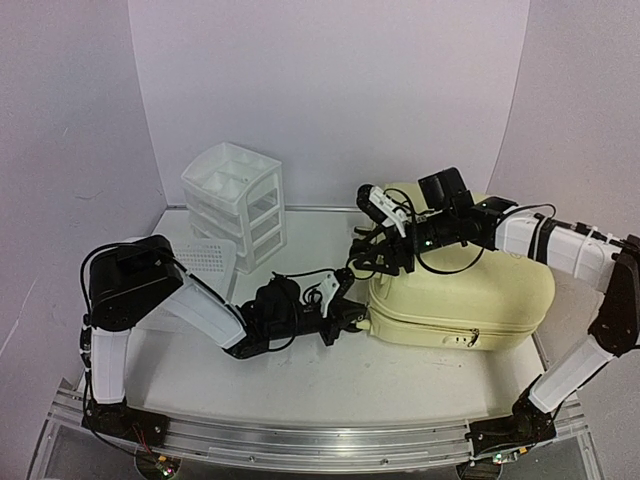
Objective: Open, take out, and arrange the luggage
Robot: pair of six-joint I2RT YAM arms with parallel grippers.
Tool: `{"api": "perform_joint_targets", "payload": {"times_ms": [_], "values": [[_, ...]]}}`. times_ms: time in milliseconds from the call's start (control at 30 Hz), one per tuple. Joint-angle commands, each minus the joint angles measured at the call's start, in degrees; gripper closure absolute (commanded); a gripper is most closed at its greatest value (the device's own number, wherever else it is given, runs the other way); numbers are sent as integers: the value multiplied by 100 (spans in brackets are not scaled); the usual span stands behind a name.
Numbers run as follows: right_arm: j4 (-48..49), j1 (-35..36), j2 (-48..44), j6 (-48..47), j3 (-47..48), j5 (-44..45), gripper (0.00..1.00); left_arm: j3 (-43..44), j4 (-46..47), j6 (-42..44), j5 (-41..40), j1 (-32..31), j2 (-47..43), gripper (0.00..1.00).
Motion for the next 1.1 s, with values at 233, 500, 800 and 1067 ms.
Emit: {"api": "perform_joint_targets", "payload": {"times_ms": [233, 500, 800, 1067], "values": [[-1865, 49, -6, 1289, 392, 36, 75, -553, 986, -958, 197, 734, 185, 100], [-2431, 49, -99, -13, 285, -1032, 75, -430, 1484, -1049, 388, 736, 547, 100], [-3490, 118, 27, -821, 445, -1850, 79, 434, 834, -1265, 581, 917, 1012, 100], [-3799, 128, -197, -769, 251, -1836, 81, 1536, 459, -1915, 1100, 1302, 1605, 100]]}}
